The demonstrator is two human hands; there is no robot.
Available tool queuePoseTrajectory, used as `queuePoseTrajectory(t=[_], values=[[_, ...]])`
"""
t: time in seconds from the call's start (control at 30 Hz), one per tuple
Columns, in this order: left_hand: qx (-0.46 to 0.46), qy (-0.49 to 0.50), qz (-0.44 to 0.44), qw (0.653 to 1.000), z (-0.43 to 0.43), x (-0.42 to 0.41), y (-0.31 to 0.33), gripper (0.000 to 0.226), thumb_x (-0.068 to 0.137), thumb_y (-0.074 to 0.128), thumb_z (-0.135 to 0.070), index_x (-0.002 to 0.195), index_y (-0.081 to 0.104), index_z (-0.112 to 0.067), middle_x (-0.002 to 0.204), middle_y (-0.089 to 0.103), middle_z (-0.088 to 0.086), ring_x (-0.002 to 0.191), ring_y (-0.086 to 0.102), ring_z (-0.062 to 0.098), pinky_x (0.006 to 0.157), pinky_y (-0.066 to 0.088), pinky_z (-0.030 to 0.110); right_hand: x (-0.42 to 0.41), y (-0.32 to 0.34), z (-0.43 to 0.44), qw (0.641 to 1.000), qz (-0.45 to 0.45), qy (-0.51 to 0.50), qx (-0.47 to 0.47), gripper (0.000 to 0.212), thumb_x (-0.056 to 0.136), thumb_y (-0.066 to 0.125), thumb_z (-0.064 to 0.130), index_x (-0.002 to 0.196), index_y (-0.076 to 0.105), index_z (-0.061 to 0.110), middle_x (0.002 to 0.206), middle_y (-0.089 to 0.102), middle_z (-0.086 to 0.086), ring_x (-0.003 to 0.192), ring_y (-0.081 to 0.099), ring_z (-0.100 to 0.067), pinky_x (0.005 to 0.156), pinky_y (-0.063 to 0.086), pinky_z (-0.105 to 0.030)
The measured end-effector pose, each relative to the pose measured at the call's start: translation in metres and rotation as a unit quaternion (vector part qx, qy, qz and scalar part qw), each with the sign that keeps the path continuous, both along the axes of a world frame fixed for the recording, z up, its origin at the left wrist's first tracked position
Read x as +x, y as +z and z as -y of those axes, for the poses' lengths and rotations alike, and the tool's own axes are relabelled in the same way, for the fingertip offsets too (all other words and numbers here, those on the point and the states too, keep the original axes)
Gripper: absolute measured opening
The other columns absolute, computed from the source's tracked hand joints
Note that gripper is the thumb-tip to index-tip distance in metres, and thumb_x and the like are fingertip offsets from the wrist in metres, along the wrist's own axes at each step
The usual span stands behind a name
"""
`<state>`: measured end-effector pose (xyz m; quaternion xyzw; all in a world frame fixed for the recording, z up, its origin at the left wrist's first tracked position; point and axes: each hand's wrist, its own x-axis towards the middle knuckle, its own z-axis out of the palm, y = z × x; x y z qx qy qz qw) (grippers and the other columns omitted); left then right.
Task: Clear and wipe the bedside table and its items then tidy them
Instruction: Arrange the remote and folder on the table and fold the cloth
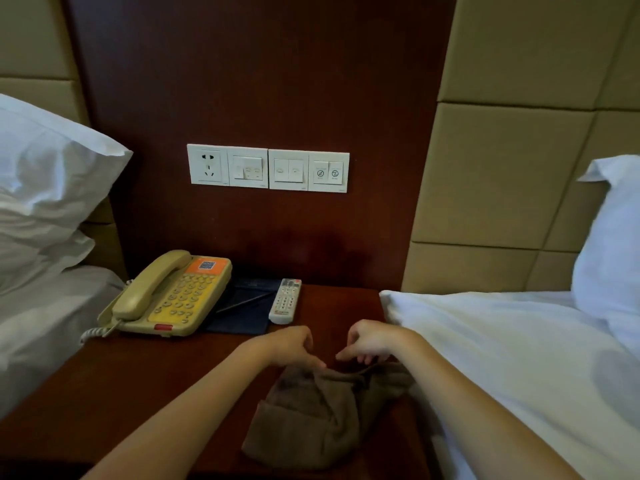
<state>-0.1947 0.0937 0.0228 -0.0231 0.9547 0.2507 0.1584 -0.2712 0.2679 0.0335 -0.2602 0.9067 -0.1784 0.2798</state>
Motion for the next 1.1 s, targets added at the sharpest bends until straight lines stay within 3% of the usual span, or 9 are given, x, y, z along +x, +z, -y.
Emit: queuePoseTrajectory(t=[0.2, 0.27, 0.37, 0.43, 0.5, 0.57, 0.8, 0.93, 1.1], values=[[-0.065, -0.004, 0.04, 0.997, -0.007, 0.027, 0.004, 0.021, 0.084, 0.065, -0.036, 0.081, 0.049, -0.022, 0.087, 0.05, -0.004, 0.082, 0.049, 0.014, 0.065, 0.039, 0.023, 0.039, 0.002, -0.009, 0.999, -0.03, 0.019, 0.035, 0.055, 0.082, 0.063, 0.055, 0.119, 0.058, 0.015, 0.105, 0.055, 0.001, 0.096, 0.053, -0.016, 0.075, 0.042, -0.028], [-0.011, 0.001, -0.016, 1.0, -0.008, 0.036, 0.015, 0.013, 0.089, 0.059, -0.029, 0.084, 0.051, -0.019, 0.083, 0.049, -0.006, 0.08, 0.05, 0.012, 0.063, 0.04, 0.019, 0.046, 0.006, -0.016, 0.998, -0.025, 0.037, 0.049, 0.051, 0.083, 0.065, 0.051, 0.116, 0.061, 0.013, 0.106, 0.057, -0.001, 0.098, 0.055, -0.019, 0.074, 0.043, -0.028], [0.075, 0.018, -0.12, 0.99, -0.012, 0.051, 0.048, 0.011, 0.092, 0.055, -0.027, 0.084, 0.055, -0.02, 0.086, 0.052, -0.007, 0.081, 0.052, 0.007, 0.064, 0.042, 0.017, 0.053, 0.019, -0.031, 0.997, -0.023, 0.058, 0.051, 0.044, 0.082, 0.069, 0.042, 0.116, 0.062, 0.014, 0.115, 0.06, -0.005, 0.11, 0.056, -0.024, 0.091, 0.046, -0.035], [0.116, 0.032, -0.176, 0.977, -0.013, 0.06, 0.071, 0.014, 0.092, 0.056, -0.027, 0.08, 0.056, -0.02, 0.085, 0.053, -0.007, 0.085, 0.053, 0.007, 0.061, 0.043, 0.018, 0.054, 0.031, -0.036, 0.998, -0.026, 0.054, 0.01, 0.028, 0.083, 0.07, 0.037, 0.102, 0.064, 0.017, 0.105, 0.063, -0.002, 0.107, 0.059, -0.023, 0.093, 0.047, -0.036], [0.124, 0.041, -0.222, 0.966, -0.009, 0.068, 0.09, 0.014, 0.093, 0.056, -0.027, 0.079, 0.056, -0.023, 0.084, 0.056, -0.005, 0.085, 0.056, 0.011, 0.064, 0.044, 0.019, 0.056, 0.046, -0.04, 0.997, -0.042, 0.039, -0.046, 0.014, 0.089, 0.064, 0.033, 0.08, 0.062, 0.021, 0.084, 0.063, 0.004, 0.087, 0.062, -0.017, 0.076, 0.049, -0.028], [0.108, 0.06, -0.253, 0.96, 0.002, 0.077, 0.108, 0.014, 0.093, 0.055, -0.027, 0.08, 0.056, -0.022, 0.082, 0.057, -0.003, 0.081, 0.055, 0.013, 0.064, 0.043, 0.02, 0.058, 0.064, -0.047, 0.992, -0.09, 0.013, -0.088, 0.024, 0.094, 0.058, 0.03, 0.071, 0.059, 0.023, 0.071, 0.058, 0.004, 0.07, 0.058, -0.015, 0.058, 0.043, -0.023], [0.102, 0.098, -0.312, 0.94, 0.02, 0.107, 0.163, 0.014, 0.092, 0.056, -0.026, 0.092, 0.059, -0.012, 0.086, 0.062, 0.005, 0.079, 0.06, 0.018, 0.066, 0.05, 0.026, 0.067, 0.127, -0.067, 0.961, -0.079, -0.051, -0.261, 0.02, 0.097, 0.053, 0.026, 0.087, 0.063, 0.012, 0.076, 0.062, -0.003, 0.065, 0.06, -0.012, 0.059, 0.05, -0.022], [0.105, 0.089, -0.307, 0.942, 0.022, 0.122, 0.193, 0.016, 0.092, 0.054, -0.03, 0.096, 0.059, -0.015, 0.091, 0.062, 0.002, 0.082, 0.061, 0.016, 0.062, 0.047, 0.022, 0.071, 0.152, -0.078, 0.897, 0.077, -0.087, -0.426, 0.014, 0.091, 0.06, 0.013, 0.103, 0.065, 0.008, 0.092, 0.069, -0.008, 0.086, 0.066, -0.018, 0.08, 0.055, -0.031], [0.021, 0.081, -0.209, 0.974, 0.034, 0.108, 0.17, 0.014, 0.093, 0.053, -0.022, 0.101, 0.06, -0.012, 0.096, 0.062, 0.006, 0.082, 0.06, 0.017, 0.062, 0.05, 0.022, 0.056, 0.135, -0.075, 0.939, 0.03, -0.091, -0.329, 0.015, 0.091, 0.062, 0.021, 0.103, 0.063, 0.013, 0.102, 0.066, -0.008, 0.1, 0.063, -0.024, 0.087, 0.053, -0.041]])
